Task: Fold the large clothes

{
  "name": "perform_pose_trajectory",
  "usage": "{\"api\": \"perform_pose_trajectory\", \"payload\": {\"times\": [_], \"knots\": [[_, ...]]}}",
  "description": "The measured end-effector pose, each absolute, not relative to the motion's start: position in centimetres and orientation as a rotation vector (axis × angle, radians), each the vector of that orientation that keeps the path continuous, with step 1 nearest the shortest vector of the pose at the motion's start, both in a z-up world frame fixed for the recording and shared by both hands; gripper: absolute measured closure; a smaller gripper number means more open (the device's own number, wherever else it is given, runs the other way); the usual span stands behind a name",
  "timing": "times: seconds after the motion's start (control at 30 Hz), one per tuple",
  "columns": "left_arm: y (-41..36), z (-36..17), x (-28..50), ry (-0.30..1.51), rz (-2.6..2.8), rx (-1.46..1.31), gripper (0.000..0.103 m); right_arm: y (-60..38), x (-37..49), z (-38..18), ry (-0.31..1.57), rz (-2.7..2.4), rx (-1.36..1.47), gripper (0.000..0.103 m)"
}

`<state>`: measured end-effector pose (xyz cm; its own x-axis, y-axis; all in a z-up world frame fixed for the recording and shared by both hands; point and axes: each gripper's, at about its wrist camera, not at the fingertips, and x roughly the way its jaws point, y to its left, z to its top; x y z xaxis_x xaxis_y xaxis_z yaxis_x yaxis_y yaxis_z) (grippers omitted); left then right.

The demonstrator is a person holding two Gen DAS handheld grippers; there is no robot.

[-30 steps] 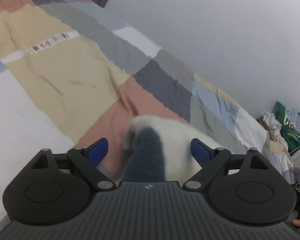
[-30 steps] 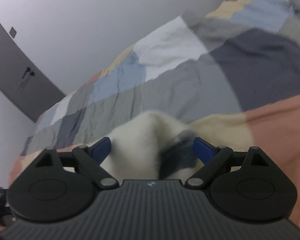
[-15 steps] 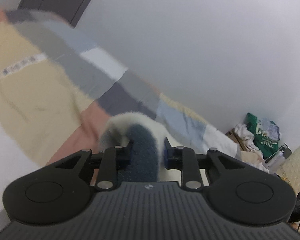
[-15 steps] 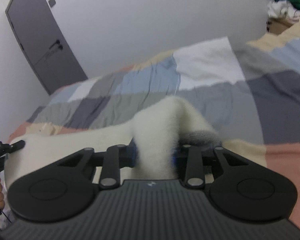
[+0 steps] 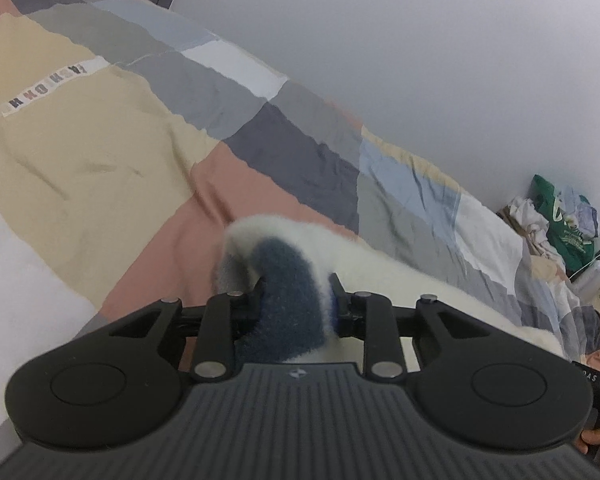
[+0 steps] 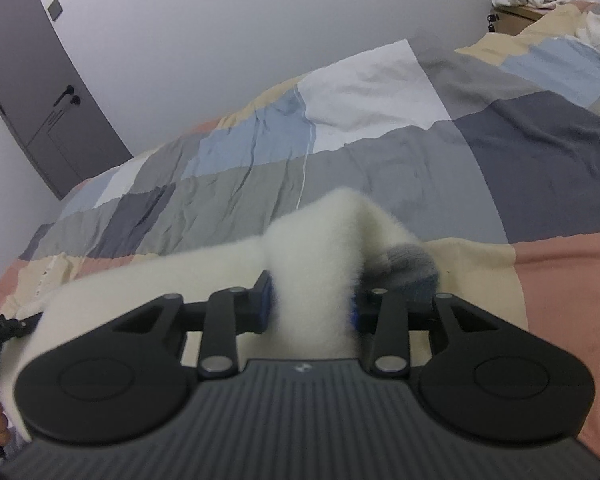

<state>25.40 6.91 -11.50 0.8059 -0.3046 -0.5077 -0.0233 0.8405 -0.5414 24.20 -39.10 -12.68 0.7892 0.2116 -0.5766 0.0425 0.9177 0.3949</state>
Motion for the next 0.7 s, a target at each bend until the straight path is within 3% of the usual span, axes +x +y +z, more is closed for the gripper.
{"api": "perform_pose_trajectory", "payload": {"times": [0.03, 0.1, 0.2, 0.3, 0.7], "knots": [[6.9, -11.3, 25.1, 0.614, -0.155, -0.562, 0.066, -39.1, 23.9, -12.5, 0.658, 0.086, 0.411, 0.062], [6.8, -10.8, 24.8, 0.616, -0.14, -0.535, 0.048, -39.3, 23.0, -12.0, 0.662, 0.074, 0.444, 0.061], [6.9, -9.4, 23.0, 0.577, -0.125, -0.521, 0.04, -40.4, 21.2, -11.2, 0.634, 0.058, 0.53, 0.053], [7.4, -8.0, 20.4, 0.534, -0.14, -0.561, 0.038, -40.8, 19.5, -10.3, 0.593, 0.048, 0.56, 0.041], [4.9, -6.6, 12.3, 0.535, -0.263, -0.623, 0.033, -34.6, 15.5, -6.2, 0.446, 0.169, 0.305, 0.041]]}}
